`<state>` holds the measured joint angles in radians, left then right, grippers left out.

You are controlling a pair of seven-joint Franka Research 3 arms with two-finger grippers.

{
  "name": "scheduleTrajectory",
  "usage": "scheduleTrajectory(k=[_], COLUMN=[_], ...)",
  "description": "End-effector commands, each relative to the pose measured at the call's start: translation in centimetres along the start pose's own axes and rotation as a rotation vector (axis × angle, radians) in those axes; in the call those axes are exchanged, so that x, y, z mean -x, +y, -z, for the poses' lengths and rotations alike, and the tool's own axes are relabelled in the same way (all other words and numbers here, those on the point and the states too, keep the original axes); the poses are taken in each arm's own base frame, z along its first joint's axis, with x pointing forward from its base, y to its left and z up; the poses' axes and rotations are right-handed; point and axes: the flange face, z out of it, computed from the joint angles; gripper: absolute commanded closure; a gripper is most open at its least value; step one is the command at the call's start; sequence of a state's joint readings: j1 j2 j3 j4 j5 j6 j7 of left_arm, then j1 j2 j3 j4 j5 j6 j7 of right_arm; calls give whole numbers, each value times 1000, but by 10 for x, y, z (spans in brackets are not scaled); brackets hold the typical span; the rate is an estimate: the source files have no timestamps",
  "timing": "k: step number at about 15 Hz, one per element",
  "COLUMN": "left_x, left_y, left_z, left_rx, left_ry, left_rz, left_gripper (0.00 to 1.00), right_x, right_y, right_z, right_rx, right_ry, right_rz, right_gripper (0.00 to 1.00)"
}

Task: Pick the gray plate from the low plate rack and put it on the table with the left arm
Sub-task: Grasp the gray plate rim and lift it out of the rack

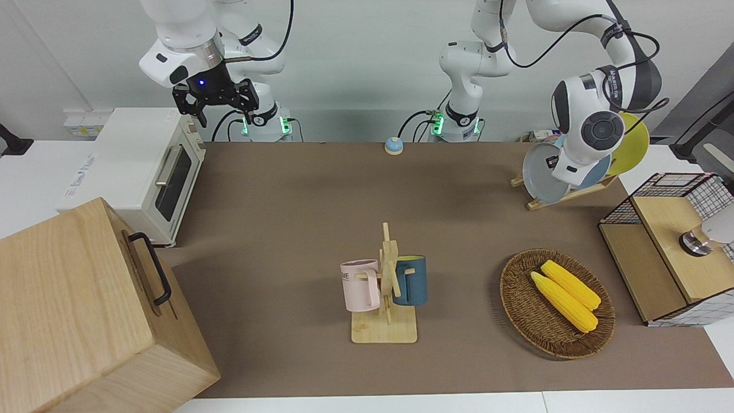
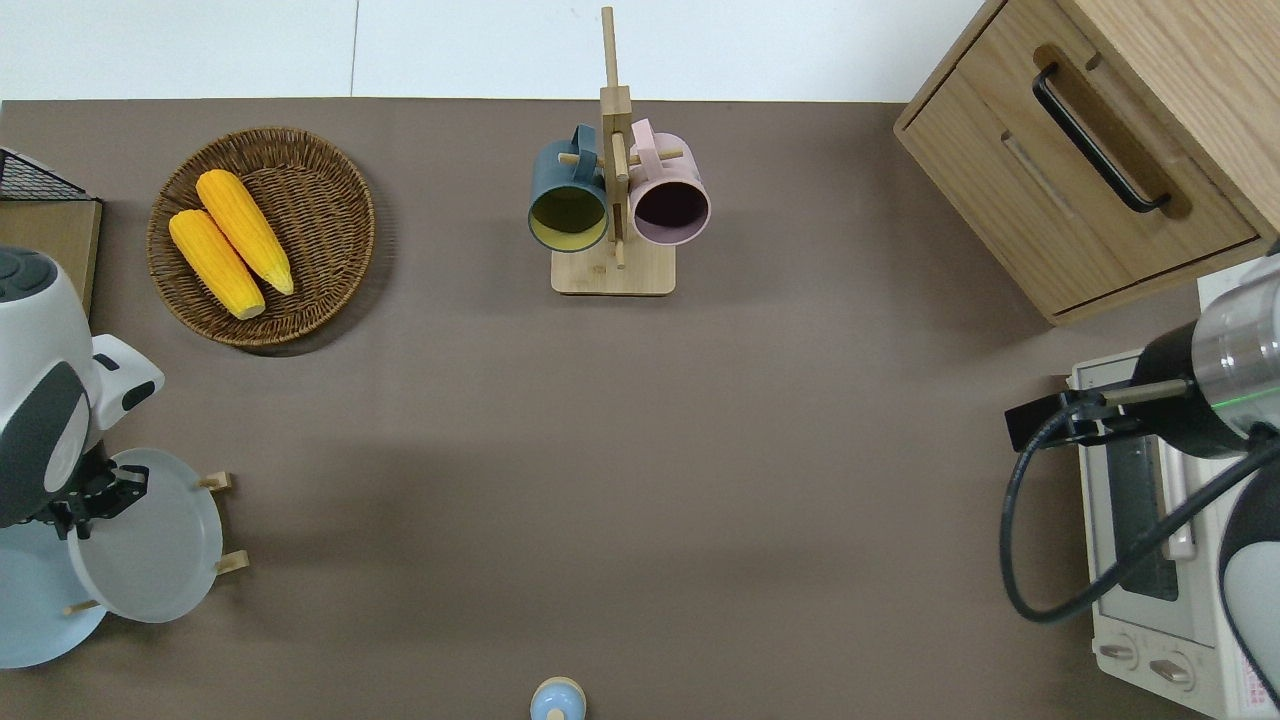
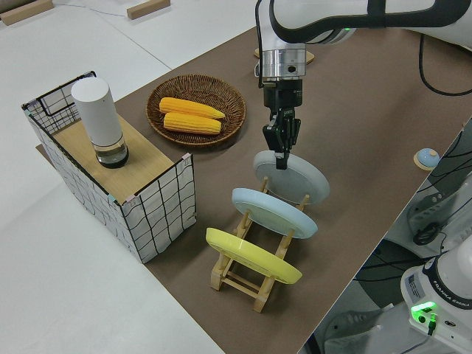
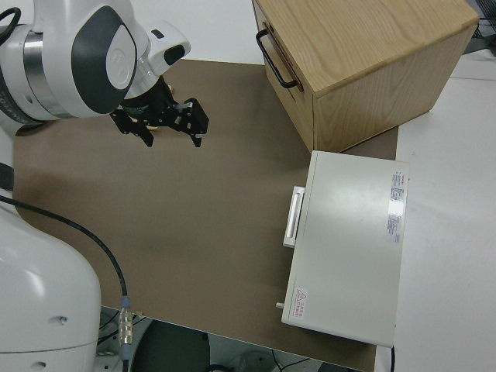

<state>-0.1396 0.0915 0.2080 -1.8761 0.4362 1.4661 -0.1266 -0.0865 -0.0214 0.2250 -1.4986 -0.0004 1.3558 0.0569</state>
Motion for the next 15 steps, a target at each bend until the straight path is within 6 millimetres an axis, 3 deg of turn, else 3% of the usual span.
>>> scheduleTrajectory(k=[1, 3, 7, 11, 15], left_x=[18, 28, 44, 45, 38], left_y=[-17, -16, 17, 55, 95], left_z=[46, 66, 90, 98, 84], left_rx=[-6, -2, 120, 383, 472], left_ry=[9, 7, 25, 29, 23], left_rz=[-35, -44, -98, -172, -216], left_gripper=[1000, 1000, 1000, 1000, 1000], right_x=[3, 3, 4, 4, 3], right_y=[4, 4, 3, 3, 4], right_z=[4, 4, 4, 4, 4], right_rx=[-3, -3, -1, -3, -3], right_ry=[-5, -5, -5, -5, -5], right_rz=[-4, -4, -3, -3, -4], right_gripper=[13, 11, 13, 13, 11])
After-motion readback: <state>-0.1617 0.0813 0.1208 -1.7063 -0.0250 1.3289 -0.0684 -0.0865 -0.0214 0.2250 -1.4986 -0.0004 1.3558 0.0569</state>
